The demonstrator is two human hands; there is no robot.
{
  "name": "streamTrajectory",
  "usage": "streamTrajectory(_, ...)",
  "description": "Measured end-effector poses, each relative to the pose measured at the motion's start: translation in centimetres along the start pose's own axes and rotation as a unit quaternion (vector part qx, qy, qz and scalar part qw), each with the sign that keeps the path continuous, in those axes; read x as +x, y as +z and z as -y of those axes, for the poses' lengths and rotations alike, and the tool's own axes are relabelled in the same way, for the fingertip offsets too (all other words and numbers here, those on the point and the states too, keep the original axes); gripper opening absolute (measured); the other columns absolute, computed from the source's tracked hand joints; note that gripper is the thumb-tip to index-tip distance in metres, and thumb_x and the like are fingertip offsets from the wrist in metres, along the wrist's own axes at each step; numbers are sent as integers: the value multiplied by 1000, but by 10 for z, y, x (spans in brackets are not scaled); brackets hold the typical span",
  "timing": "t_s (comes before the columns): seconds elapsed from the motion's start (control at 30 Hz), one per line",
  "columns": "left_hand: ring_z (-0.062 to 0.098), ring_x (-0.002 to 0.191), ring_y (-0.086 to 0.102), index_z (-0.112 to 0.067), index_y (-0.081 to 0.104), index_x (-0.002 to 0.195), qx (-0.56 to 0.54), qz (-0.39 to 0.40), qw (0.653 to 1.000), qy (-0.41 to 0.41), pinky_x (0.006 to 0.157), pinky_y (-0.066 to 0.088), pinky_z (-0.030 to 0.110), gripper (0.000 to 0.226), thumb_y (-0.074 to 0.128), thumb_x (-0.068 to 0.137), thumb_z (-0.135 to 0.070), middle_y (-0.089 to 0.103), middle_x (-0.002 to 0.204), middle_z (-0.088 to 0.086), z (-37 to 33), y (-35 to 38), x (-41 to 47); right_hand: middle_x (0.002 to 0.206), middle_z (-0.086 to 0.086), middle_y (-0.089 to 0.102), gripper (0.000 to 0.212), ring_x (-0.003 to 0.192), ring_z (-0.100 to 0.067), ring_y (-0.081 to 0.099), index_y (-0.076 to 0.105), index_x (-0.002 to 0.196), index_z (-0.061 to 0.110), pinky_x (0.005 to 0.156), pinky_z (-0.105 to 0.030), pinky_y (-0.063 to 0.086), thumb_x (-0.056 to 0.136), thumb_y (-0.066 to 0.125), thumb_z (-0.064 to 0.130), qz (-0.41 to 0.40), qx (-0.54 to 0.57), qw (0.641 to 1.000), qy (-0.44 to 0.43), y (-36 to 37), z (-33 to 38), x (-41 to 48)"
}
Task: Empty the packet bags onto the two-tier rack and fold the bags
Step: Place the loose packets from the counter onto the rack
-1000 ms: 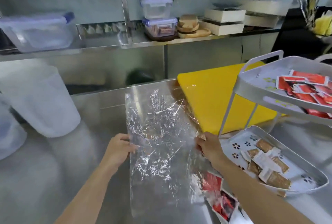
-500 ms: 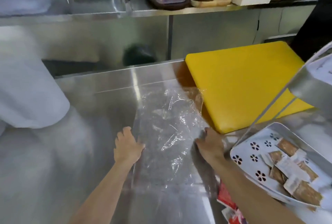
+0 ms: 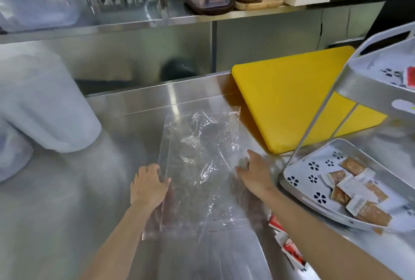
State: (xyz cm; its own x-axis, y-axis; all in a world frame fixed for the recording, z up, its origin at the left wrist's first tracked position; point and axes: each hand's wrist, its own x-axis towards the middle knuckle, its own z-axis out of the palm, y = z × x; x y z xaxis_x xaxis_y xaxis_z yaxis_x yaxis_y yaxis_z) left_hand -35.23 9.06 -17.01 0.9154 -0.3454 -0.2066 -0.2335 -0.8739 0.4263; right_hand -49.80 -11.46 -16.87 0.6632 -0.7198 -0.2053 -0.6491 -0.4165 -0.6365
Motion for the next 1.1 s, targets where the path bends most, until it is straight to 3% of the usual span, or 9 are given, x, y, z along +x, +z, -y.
streamTrajectory(0.13, 31, 121, 47, -16, 46, 127, 1, -20, 997, 81, 102, 36, 42, 46, 55, 87, -36, 50, 131, 11, -24, -5, -21, 141, -13, 38, 53, 126, -29, 42, 37, 136, 9, 103, -36, 35, 87, 54, 20, 4, 15, 1000, -9, -25, -7, -20)
streamTrajectory(0.27, 24, 124, 45, -16, 44, 129, -45, 37, 979, 195, 101, 34, 36, 43, 53, 89, -28, 47, 136, 4, -67, 15, -57, 123, -12, 53, 41, 98, -25, 58, 51, 121, 15, 81, -33, 46, 80, 51, 21, -25, 57, 998, -14, -43, -33, -49)
streamTrajectory(0.3, 23, 124, 45, -15, 46, 129, -49, 51, 972, 224, 101, 34, 35, 42, 54, 89, -27, 48, 135, 4, -76, 24, -66, 119, -9, 55, 40, 97, -23, 58, 52, 120, 16, 81, -32, 46, 81, 49, 20, -33, 56, 998, -17, -48, -39, -58)
streamTrajectory(0.43, 25, 123, 46, -15, 48, 126, -29, 100, 945, 309, 104, 36, 37, 44, 56, 86, -32, 52, 131, 7, -106, 62, -100, 115, -7, 55, 29, 103, -23, 56, 54, 117, 10, 90, -33, 43, 88, 52, 16, -55, 37, 998, 10, -63, -67, -93)
streamTrajectory(0.6, 22, 116, 49, -19, 48, 123, -22, 123, 917, 378, 96, 37, 30, 43, 54, 86, -41, 53, 125, 2, -131, 98, -135, 126, -4, 56, 39, 120, -26, 49, 53, 123, 16, 98, -37, 37, 85, 53, 23, -84, -93, 992, 13, -62, -111, -123)
streamTrajectory(0.73, 22, 126, 38, -24, 38, 131, 32, 114, 915, 385, 108, 30, 37, 57, 49, 84, -54, 40, 138, -1, -139, 120, -155, 140, -1, 45, 43, 130, -23, 38, 49, 127, 16, 101, -39, 30, 85, 53, 25, -112, -133, 985, 7, -55, -125, -140)
streamTrajectory(0.9, 26, 130, 32, -23, 29, 137, 88, 92, 941, 313, 108, 26, 40, 72, 46, 80, -64, 35, 141, 4, -136, 133, -168, 131, -12, 47, 40, 121, -32, 41, 45, 125, 14, 98, -42, 31, 87, 51, 25, -178, -161, 966, 97, -49, -128, -143)
streamTrajectory(1.03, 26, 125, 35, -31, 41, 129, 102, 95, 936, 323, 104, 30, 39, 57, 47, 81, -61, 40, 134, 4, -135, 133, -169, 130, -10, 50, 40, 120, -29, 42, 43, 124, 14, 97, -41, 31, 87, 52, 26, -156, -132, 967, 149, -52, -134, -140)
streamTrajectory(1.1, 26, 123, 37, -28, 47, 123, 56, 136, 944, 295, 102, 33, 38, 51, 59, 79, -51, 41, 129, 6, -137, 130, -168, 125, -10, 53, 38, 117, -29, 46, 43, 121, 14, 95, -41, 31, 86, 53, 22, -142, -114, 969, 166, -55, -136, -137)
